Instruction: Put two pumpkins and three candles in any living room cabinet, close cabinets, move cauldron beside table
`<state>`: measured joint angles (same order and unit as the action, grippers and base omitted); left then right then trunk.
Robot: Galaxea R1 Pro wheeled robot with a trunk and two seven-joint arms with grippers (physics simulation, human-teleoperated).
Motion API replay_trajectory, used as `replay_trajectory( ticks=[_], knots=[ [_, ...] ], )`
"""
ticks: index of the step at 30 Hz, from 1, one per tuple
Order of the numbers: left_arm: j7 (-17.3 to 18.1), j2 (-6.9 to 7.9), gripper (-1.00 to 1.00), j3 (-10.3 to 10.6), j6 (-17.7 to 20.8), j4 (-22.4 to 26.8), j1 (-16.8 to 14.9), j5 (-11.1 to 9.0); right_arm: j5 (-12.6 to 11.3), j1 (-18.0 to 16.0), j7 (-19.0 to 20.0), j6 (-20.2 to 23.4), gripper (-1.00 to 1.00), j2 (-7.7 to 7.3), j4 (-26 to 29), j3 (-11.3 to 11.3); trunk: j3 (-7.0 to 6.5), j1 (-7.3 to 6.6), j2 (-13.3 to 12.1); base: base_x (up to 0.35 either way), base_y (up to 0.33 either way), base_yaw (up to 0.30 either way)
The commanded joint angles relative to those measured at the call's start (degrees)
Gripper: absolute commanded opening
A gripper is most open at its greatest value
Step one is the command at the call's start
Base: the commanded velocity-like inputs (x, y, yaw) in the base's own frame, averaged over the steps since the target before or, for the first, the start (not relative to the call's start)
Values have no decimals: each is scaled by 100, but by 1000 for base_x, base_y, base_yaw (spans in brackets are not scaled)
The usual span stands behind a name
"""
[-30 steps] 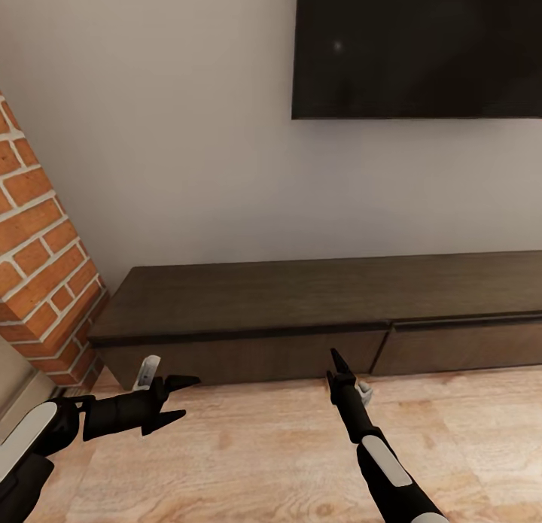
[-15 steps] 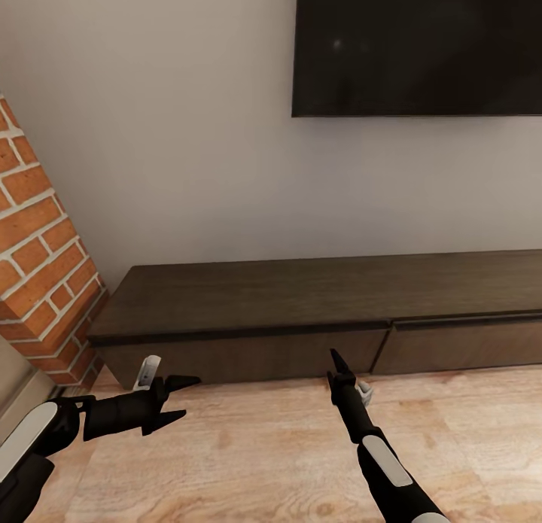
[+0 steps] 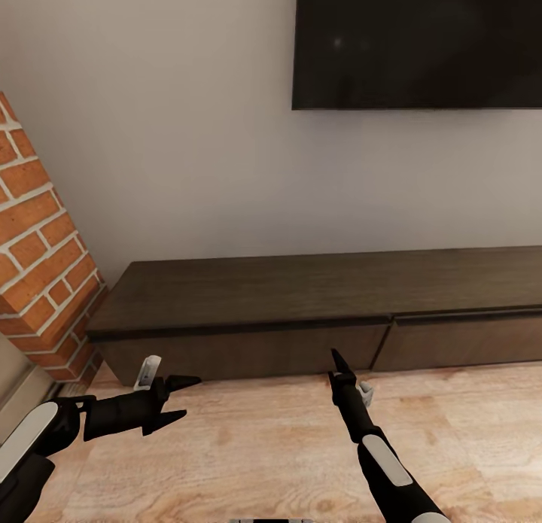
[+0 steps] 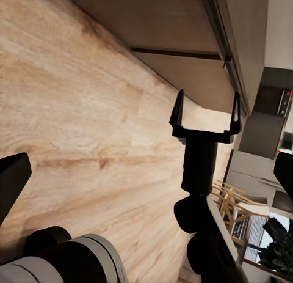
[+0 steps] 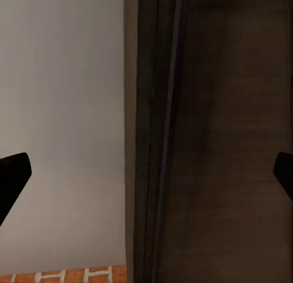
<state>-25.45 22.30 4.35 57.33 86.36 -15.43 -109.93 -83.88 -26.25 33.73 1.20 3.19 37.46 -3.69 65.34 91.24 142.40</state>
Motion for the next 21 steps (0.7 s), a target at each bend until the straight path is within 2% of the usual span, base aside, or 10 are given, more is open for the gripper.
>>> replay_trajectory(
  ticks=[1, 6, 11, 21],
  knots=[
    [-57, 3, 100, 4, -2, 4, -4, -64, -56, -3, 24, 16, 100, -2, -3, -16, 5, -1, 3, 0, 0, 0],
    [-57, 1, 100, 38, -2, 4, -4, -64, -56, -3, 36, 12, 100, 1, 0, -21, 5, -1, 3, 0, 0, 0],
    [-57, -30, 100, 48, -2, 4, -4, -64, -58, -3, 37, -3, 100, 4, -2, -21, 107, 51, 88, 0, 0, 0],
    [-57, -50, 100, 55, -2, 4, -4, -64, -48, -3, 35, 2, 100, -8, 3, -25, 174, 59, 92, 0, 0, 0]
  ],
)
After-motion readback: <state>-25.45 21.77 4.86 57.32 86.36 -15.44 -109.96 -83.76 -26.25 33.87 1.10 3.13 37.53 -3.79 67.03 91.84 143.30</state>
